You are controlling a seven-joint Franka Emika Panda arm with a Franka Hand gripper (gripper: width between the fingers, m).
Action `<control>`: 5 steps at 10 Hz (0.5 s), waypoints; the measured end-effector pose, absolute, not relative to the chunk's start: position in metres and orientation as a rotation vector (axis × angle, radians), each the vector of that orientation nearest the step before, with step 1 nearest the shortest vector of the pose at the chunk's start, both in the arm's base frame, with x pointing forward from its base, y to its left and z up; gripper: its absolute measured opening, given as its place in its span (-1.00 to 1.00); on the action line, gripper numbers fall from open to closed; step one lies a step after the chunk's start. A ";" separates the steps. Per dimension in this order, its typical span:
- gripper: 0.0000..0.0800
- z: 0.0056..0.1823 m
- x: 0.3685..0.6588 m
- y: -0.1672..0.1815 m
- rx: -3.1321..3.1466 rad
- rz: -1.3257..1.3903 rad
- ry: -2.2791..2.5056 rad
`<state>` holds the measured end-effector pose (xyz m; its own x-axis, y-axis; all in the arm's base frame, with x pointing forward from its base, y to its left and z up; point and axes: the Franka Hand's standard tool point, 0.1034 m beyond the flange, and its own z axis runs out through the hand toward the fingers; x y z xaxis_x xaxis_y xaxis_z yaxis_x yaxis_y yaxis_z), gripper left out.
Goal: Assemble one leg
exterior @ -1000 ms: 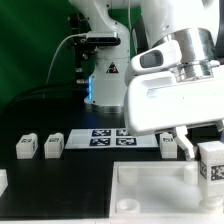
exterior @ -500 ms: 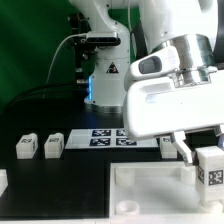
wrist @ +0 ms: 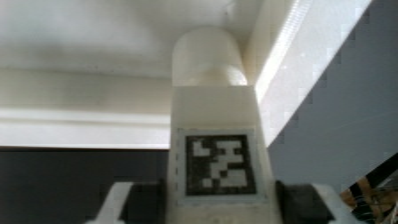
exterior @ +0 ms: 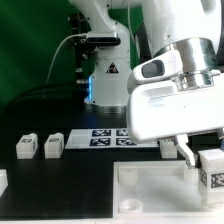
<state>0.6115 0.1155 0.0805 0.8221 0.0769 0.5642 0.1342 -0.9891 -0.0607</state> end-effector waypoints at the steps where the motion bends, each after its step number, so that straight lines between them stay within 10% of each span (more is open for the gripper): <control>1: -0.27 0.080 0.612 0.116 -2.912 -0.893 -0.131; 4: -0.27 0.081 0.614 0.115 -2.918 -0.894 -0.125; 5: 0.19 0.081 0.614 0.115 -2.918 -0.894 -0.125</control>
Offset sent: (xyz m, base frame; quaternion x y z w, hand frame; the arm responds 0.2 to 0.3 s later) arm 0.0000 0.0000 0.0000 0.0000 0.0000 0.0000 1.0000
